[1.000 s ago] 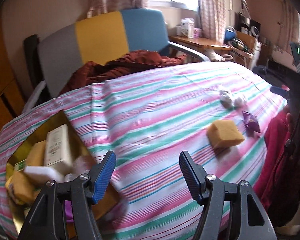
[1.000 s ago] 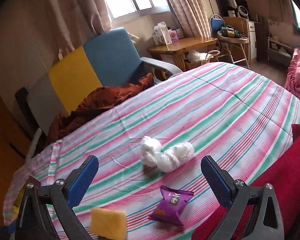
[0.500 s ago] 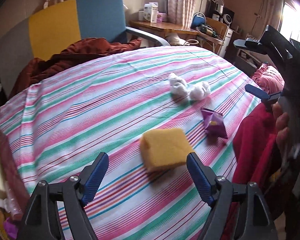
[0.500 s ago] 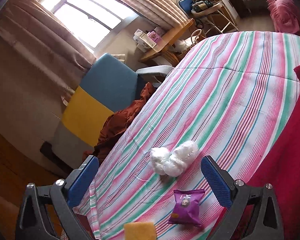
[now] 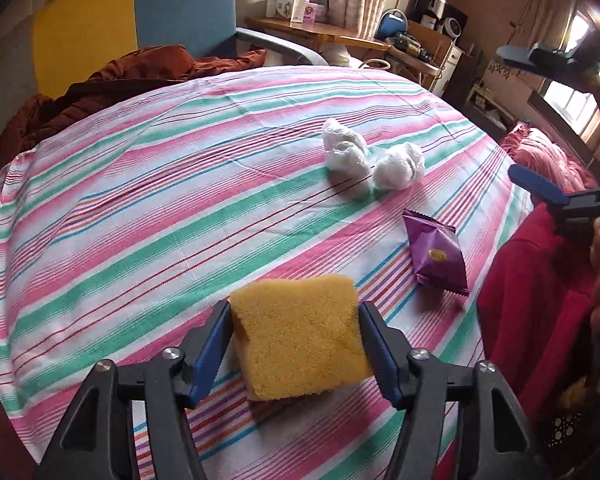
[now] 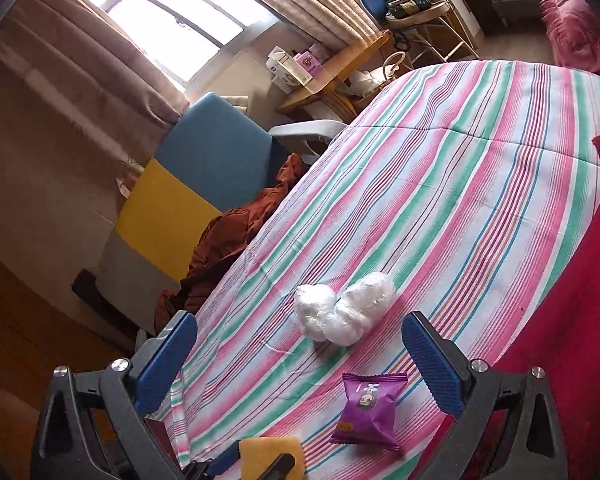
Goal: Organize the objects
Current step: 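Grasp the yellow sponge with the left tool while the right tool grasps the wrapped cotton balls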
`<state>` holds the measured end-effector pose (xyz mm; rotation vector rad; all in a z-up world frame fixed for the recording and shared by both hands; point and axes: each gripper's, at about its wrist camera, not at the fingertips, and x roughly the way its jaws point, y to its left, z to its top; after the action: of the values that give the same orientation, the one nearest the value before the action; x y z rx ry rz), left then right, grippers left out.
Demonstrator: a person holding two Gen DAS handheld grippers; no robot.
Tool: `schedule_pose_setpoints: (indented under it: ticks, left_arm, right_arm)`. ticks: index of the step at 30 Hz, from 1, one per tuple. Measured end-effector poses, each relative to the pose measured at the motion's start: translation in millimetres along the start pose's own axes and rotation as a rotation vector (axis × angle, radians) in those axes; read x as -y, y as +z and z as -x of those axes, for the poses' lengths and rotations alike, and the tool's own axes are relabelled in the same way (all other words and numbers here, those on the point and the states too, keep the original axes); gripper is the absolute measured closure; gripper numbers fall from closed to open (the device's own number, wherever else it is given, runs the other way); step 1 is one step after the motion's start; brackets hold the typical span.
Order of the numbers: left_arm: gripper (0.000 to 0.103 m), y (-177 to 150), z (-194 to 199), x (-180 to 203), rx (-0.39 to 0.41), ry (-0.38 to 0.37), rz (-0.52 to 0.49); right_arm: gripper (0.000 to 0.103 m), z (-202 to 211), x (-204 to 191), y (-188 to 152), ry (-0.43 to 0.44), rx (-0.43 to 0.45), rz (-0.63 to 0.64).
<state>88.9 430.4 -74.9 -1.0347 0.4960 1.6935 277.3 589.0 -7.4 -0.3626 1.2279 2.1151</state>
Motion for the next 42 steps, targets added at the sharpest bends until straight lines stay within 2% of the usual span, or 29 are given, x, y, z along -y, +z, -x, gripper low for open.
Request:
schedule_pose_setpoints:
  ticks: [5,9,16,19,25,28,30,36,38,42]
  left_arm:
    - [0.043,-11.7,13.3,-4.2,0.015,0.004,-0.01]
    - [0.043,-23.9,29.2,-19.8,0.017,0.026,0.02]
    - [0.043,-46.3,53.8,-53.1,0.021,0.039,0.085]
    - [0.043,-50.8,56.2,-61.0,0.024,0.03,0.11]
    - [0.043,-53.0,55.5,-59.8,0.03,0.012,0.101]
    - [0.043,-51.7,54.2,-60.5,0.029,0.008,0.103]
    - [0.043,-52.2,54.2,-61.5,0.029,0.005,0.103]
    - [0.042,-54.2,54.5,-60.4,0.039,0.009,0.101]
    - [0.043,-54.9,55.2,-61.2,0.046,0.006,0.106]
    - [0.044,-56.3,60.4,-59.0,0.057,0.014,0.102]
  right_arm:
    - [0.0,-9.1,-2.4,-1.5,-0.015,-0.062,0.018]
    - [0.0,-28.0,-8.3,-3.6,-0.062,-0.193,0.063]
    - [0.0,-84.9,-32.5,-3.0,-0.281,-0.434,0.335]
    - [0.0,-105.6,-40.7,0.5,-0.369,-0.465,0.446]
    - [0.001,-149.6,-30.7,6.7,-0.495,-0.561,0.556]
    - [0.008,-163.1,-26.1,5.6,-0.531,-0.589,0.596]
    - [0.039,-166.9,-22.4,3.2,-0.536,-0.606,0.608]
    - [0.04,-137.3,-35.8,8.7,-0.466,-0.531,0.629]
    - [0.04,-120.5,-43.8,9.3,-0.419,-0.501,0.633]
    - [0.04,-94.7,-62.5,-6.2,-0.335,-0.46,0.665]
